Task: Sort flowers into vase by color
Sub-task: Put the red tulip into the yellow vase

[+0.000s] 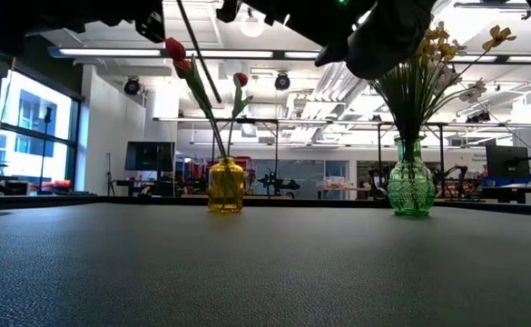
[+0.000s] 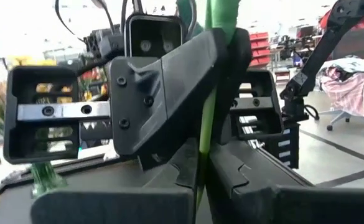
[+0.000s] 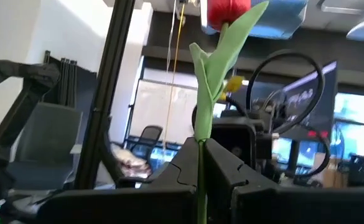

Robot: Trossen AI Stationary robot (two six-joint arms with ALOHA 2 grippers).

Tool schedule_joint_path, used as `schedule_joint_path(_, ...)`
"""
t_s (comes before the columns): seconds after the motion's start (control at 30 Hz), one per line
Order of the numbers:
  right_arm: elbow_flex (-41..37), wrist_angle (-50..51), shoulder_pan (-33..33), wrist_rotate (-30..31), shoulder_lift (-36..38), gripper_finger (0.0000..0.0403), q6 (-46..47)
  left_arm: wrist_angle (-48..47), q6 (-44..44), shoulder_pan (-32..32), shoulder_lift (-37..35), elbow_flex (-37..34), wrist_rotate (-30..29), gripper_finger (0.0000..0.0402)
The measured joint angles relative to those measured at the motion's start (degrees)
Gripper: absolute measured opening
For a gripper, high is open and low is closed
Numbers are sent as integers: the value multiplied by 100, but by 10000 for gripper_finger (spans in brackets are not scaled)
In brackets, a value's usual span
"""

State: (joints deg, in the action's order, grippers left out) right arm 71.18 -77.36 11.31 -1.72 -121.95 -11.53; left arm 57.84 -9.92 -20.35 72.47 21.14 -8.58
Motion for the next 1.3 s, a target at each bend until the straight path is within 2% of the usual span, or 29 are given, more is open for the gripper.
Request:
schedule_joint_path(0.2, 2, 255, 9, -35, 11, 0, 365, -350, 82, -274, -96, -4, -687, 2)
schedule_joint_path(0.33, 0, 663, 14, 195, 47, 9, 400, -1082, 285, -390, -340, -4, -1179, 1)
schedule_joint_path(0.63, 0, 3465, 126, 1608, 845, 118, 409, -2970, 877, -458, -945, -4, -2189, 0)
schedule_joint_path(0.8, 0, 4120, 199, 2424, 1167, 145, 419, -3318, 987, -454, -955, -4, -2507, 0)
schedule_joint_path(1.0, 0, 4075, 149, 2473, 1180, 138, 422, -3324, 991, -447, -946, -4, -2515, 0)
schedule_joint_path(1.3, 0, 3997, -127, 1886, 1180, 138, 872, -3321, 1035, -441, -946, -4, -2515, 0)
